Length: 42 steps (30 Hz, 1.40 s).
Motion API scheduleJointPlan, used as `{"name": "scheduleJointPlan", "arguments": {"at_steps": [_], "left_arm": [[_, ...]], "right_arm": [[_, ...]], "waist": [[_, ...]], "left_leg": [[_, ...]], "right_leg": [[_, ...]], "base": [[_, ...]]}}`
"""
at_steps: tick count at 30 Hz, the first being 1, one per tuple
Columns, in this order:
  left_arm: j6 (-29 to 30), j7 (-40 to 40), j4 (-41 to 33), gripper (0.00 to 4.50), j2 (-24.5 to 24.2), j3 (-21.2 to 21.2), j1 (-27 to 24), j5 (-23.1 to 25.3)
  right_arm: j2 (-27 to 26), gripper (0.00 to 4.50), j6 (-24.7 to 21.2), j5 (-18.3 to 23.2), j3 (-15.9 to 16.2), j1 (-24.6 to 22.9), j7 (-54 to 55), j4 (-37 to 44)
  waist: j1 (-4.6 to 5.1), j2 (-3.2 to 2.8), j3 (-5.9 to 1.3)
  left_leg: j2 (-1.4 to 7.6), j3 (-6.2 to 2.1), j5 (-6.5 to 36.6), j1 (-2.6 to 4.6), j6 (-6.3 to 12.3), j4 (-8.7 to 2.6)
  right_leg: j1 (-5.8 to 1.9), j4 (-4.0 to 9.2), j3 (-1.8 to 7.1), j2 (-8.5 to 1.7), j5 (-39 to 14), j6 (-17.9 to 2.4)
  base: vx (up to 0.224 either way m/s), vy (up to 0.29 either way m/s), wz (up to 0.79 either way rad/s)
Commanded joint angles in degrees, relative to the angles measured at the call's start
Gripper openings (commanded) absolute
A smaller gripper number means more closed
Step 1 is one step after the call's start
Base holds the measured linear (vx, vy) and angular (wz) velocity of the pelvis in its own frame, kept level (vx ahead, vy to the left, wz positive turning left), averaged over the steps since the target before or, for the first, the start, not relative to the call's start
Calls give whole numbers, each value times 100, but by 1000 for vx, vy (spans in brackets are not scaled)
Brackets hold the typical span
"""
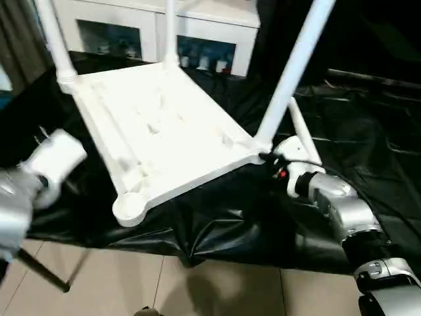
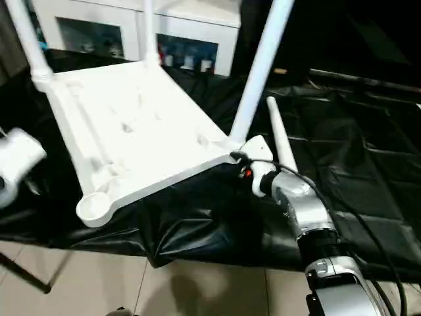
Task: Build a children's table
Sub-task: Rotate table base
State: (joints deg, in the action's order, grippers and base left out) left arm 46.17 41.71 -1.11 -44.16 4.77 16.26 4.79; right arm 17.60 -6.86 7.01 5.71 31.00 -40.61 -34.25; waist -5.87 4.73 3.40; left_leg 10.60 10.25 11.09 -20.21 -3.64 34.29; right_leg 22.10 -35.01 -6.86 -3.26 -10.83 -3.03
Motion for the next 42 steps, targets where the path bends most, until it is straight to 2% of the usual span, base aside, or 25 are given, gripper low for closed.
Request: {"name": "scheduleJointPlan", "arguments": {"at_steps": [1, 7, 9, 13, 17, 18, 19, 20, 21, 23, 24, 25, 27, 28, 30, 31, 33, 34, 35, 36, 37, 38, 39, 40, 42], "left_arm": [[-164, 352, -155, 446, 130, 270, 59, -151], [-315, 846, -176, 446, 410, 511, 283, -567], [-650, 1254, -223, 446, 455, 711, 230, -773], [-877, 1276, -47, 446, 679, 873, 285, -719], [-1389, 1091, 390, 446, 1170, 1078, 510, -596], [-1560, 986, 617, 446, 1388, 1125, 662, -576], [-1894, 721, 1142, 446, 1768, 1187, 988, -498], [-2083, 577, 1437, 446, 1948, 1195, 1172, -449], [-2083, 577, 1437, 446, 1948, 1195, 1172, -449], [-2223, 464, 1661, 446, 2069, 1196, 1309, -411], [-2359, 303, 1919, 446, 2181, 1184, 1466, -362], [-2564, 75, 2224, 446, 2313, 1127, 1637, -319], [-2758, -173, 2515, 446, 2428, 1051, 1787, -271], [-2959, -420, 2785, 446, 2551, 963, 1930, -242], [-3064, -542, 2877, 446, 2629, 903, 1986, -250], [-3208, -514, 2766, 446, 2753, 775, 1952, -399], [-3237, -432, 2663, 446, 2750, 762, 1896, -450], [-3172, -206, 2337, 449, 2656, 754, 1728, -555], [-3172, -206, 2337, 449, 2656, 754, 1728, -555], [-3057, 48, 1956, 450, 2523, 756, 1541, -668], [-3057, 48, 1956, 450, 2523, 756, 1541, -668], [-2900, 484, 1409, 450, 2273, 803, 1299, -855], [-2900, 484, 1409, 450, 2273, 803, 1299, -855], [-2853, 664, 1199, 450, 2156, 829, 1236, -941], [-2776, 803, 1027, 450, 2060, 848, 1202, -1015]], "right_arm": [[7, 355, -74, -183, 23, -89, 196, 17], [-22, 355, -287, -314, 100, -153, 465, 51], [1, 355, -386, -443, 152, -171, 585, -17], [30, 355, -381, -529, 136, -182, 653, -54], [84, 355, -413, -530, 63, -231, 682, 65], [116, 355, -457, -493, 26, -266, 676, 186], [171, 355, -538, -421, -36, -351, 678, 440], [196, 355, -558, -384, -81, -399, 689, 565], [196, 355, -558, -384, -81, -399, 689, 565], [211, 355, -570, -362, -120, -433, 701, 653], [227, 355, -590, -343, -173, -466, 719, 746], [232, 355, -615, -304, -255, -505, 765, 866], [220, 355, -653, -247, -347, -536, 827, 975], [188, 355, -702, -163, -480, -550, 940, 1080], [152, 355, -769, -110, -607, -542, 1103, 1165], [70, 355, -1207, -129, -971, -421, 1839, 1407], [72, 355, -1460, -132, -1068, -350, 2018, 1477], [47, 372, -1710, 116, -1337, -109, 2151, 1355], [47, 372, -1710, 116, -1337, -109, 2151, 1355], [89, 382, -1877, 275, -1539, 220, 2267, 1063], [89, 382, -1877, 275, -1539, 220, 2267, 1063], [212, 401, -2125, 335, -1767, 869, 2558, 343], [212, 413, -2125, 335, -1767, 869, 2558, 343], [308, 413, -2154, 251, -1715, 1209, 2613, -136], [387, 436, -2177, 138, -1631, 1495, 2679, -561]], "waist": [[8, -172, -330], [3, -161, -344], [4, -151, -343], [31, -169, -360], [1, -188, -355], [-1, -236, -353], [-1, -225, -345], [-42, -290, -363], [-34, -255, -345], [-24, -211, -370], [-39, -323, -374], [-7, -242, -358], [-19, -241, -375], [-8, -299, -381], [-2, -268, -397], [40, -327, -406], [48, -319, -428], [57, -337, -427], [73, -348, -432], [91, -312, -424], [110, -338, -425], [103, -304, -414], [137, -317, -412], [133, -326, -405], [144, -332, -370]], "left_leg": [[368, -144, 1036, 98, -24, -447], [358, -156, 972, 73, -40, -448], [356, -158, 931, 64, -43, -448], [363, -145, 841, 61, -66, -440], [356, -132, 938, 84, -40, -428], [353, -142, 927, 67, -43, -432], [338, -130, 956, 73, -27, -423], [334, -120, 978, 124, -26, -400], [332, -101, 1041, 146, 6, -405], [344, -140, 896, 42, 19, -413], [346, -156, 870, 45, 4, -406], [318, -133, 911, 39, 53, -398], [319, -140, 845, 37, 87, -383], [324, -132, 800, 34, 122, -375], [338, -156, 692, 14, 132, -383], [345, -156, 603, 18, 144, -375], [336, -154, 378, 7, 185, -364], [318, -138, 382, -8, 237, -352], [333, -148, 401, -15, 255, -358], [328, -134, 397, -28, 278, -361], [327, -138, 423, -19, 258, -357], [325, -101, 486, 20, 255, -348], [327, -140, 456, -17, 210, -363], [311, -90, 546, 30, 165, -341], [279, -72, 606, 10, 159, -340]], "right_leg": [[-219, 428, 471, -625, -1287, -1006], [-262, 423, 472, -631, -1297, -900], [-270, 423, 474, -639, -1276, -884], [-281, 377, 479, -620, -946, -943], [-283, 426, 486, -628, -1131, -896], [-295, 427, 484, -631, -1138, -886], [-288, 460, 478, -608, -1189, -810], [-263, 464, 487, -608, -1184, -769], [-231, 521, 487, -591, -1256, -741], [-336, 449, 474, -623, -1201, -758], [-326, 438, 472, -640, -1165, -777], [-324, 485, 464, -599, -1227, -702], [-336, 475, 459, -624, -1297, -651], [-321, 498, 459, -610, -1221, -657], [-348, 440, 447, -614, -1024, -716], [-339, 420, 457, -601, -758, -806], [-353, 354, 461, -600, -444, -961], [-353, 349, 460, -603, -408, -1004], [-374, 331, 462, -639, -423, -1049], [-371, 355, 457, -621, -470, -1035], [-365, 333, 455, -630, -568, -1062], [-324, 368, 462, -624, -709, -1050], [-348, 322, 450, -638, -781, -1105], [-288, 382, 446, -597, -972, -1050], [-291, 402, 454, -569, -1079, -1008]], "base": [[0, 0, 0], [0, 0, 0], [0, 0, 0], [0, 0, 0], [0, 0, 0], [0, 0, 0], [0, 0, 0], [0, 0, 0], [0, 0, 0], [0, 0, 0], [0, 0, 0], [0, 0, 0], [0, 0, 0], [0, 0, 0], [0, 0, 0], [0, 0, 0], [0, 0, 0], [0, 0, 0], [0, 0, 0], [0, 0, 0], [0, 0, 0], [0, 0, 0], [0, 0, 0], [0, 0, 0], [0, 0, 0]]}}
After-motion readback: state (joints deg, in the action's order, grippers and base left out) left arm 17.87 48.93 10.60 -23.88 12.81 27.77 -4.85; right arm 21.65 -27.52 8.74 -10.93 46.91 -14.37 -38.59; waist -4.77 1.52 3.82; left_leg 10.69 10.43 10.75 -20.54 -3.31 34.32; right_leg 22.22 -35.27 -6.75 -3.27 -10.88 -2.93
